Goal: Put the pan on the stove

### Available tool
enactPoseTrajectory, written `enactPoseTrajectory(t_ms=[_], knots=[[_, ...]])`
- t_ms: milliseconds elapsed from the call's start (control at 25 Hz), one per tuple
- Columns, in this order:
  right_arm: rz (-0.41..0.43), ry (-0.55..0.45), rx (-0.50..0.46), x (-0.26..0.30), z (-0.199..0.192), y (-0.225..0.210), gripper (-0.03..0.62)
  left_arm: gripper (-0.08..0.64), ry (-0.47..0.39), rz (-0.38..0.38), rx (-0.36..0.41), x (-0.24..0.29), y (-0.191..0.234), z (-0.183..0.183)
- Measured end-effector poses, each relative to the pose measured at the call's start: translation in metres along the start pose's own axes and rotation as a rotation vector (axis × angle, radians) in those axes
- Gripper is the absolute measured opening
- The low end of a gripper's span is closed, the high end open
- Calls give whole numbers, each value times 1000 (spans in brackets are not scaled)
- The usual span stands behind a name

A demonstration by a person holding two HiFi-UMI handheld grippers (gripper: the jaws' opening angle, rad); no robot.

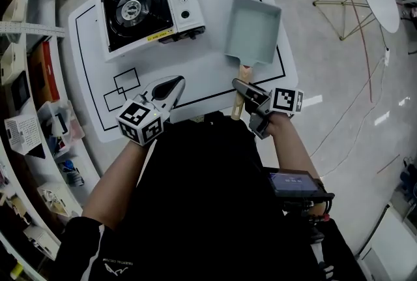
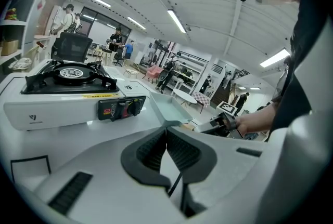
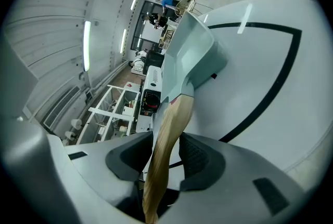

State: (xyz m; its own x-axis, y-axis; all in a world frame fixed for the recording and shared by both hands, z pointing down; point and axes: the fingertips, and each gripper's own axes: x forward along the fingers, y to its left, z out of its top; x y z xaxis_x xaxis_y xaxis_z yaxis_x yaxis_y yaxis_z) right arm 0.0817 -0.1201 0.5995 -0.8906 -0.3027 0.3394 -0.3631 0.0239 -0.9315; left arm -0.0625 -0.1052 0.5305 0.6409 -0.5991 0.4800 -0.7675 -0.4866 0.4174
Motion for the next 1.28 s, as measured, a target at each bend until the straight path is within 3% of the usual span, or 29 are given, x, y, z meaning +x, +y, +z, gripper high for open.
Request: enactPoseTrajectory(t_ms=[200, 360, 640, 1280], knots=[[50, -4, 42, 0, 0, 1, 159, 9, 11, 13, -3, -1, 3, -3], [141, -12, 47, 2, 2, 10, 146, 9, 10, 20, 0, 1, 3, -5], [186, -56, 58, 2, 7, 11, 133, 9, -2, 43, -1, -6, 6, -5], [254, -105, 179, -2, 7, 20, 124, 9, -15, 69, -6, -17, 7, -10]])
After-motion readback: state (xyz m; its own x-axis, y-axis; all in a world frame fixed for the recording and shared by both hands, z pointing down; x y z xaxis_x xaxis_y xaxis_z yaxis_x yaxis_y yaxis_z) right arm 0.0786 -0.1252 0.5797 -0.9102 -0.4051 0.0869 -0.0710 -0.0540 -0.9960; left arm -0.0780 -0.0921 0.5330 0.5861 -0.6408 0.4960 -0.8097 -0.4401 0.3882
